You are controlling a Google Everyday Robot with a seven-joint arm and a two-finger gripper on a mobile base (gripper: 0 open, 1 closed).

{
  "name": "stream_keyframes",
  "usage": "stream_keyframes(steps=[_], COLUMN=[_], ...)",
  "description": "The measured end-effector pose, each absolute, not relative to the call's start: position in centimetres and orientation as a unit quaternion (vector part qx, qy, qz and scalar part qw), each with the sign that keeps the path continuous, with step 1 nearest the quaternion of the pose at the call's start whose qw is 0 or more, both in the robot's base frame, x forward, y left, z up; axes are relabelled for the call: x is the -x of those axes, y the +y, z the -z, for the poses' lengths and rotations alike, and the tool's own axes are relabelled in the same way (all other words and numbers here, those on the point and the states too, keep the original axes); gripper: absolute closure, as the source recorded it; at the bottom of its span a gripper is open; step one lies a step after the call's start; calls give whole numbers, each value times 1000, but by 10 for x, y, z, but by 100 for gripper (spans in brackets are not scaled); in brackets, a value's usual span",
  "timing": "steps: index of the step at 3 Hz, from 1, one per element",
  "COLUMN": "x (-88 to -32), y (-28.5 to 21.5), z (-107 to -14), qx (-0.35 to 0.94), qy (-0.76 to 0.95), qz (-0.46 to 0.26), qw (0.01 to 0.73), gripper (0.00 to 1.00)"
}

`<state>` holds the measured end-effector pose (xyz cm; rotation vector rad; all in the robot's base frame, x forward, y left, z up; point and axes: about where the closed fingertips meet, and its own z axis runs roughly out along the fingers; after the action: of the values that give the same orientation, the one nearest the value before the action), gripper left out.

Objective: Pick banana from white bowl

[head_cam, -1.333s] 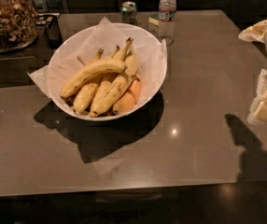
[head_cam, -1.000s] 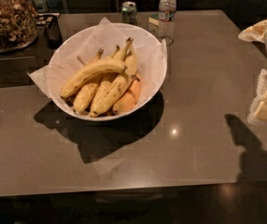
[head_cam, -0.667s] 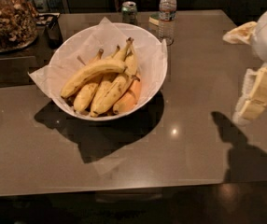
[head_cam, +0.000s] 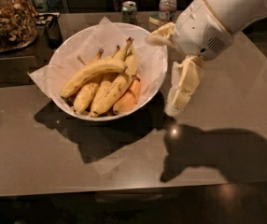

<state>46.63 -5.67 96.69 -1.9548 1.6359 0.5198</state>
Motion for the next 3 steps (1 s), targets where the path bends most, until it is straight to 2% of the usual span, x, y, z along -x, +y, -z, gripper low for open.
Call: stream_keyframes(steps=[2,3], x=[-466,-477], y=[-55,-28], z=[-974,-981], qx=[716,735], qy=[611,585], qz=[-187,-188], qw=[280,286], gripper=[0,0])
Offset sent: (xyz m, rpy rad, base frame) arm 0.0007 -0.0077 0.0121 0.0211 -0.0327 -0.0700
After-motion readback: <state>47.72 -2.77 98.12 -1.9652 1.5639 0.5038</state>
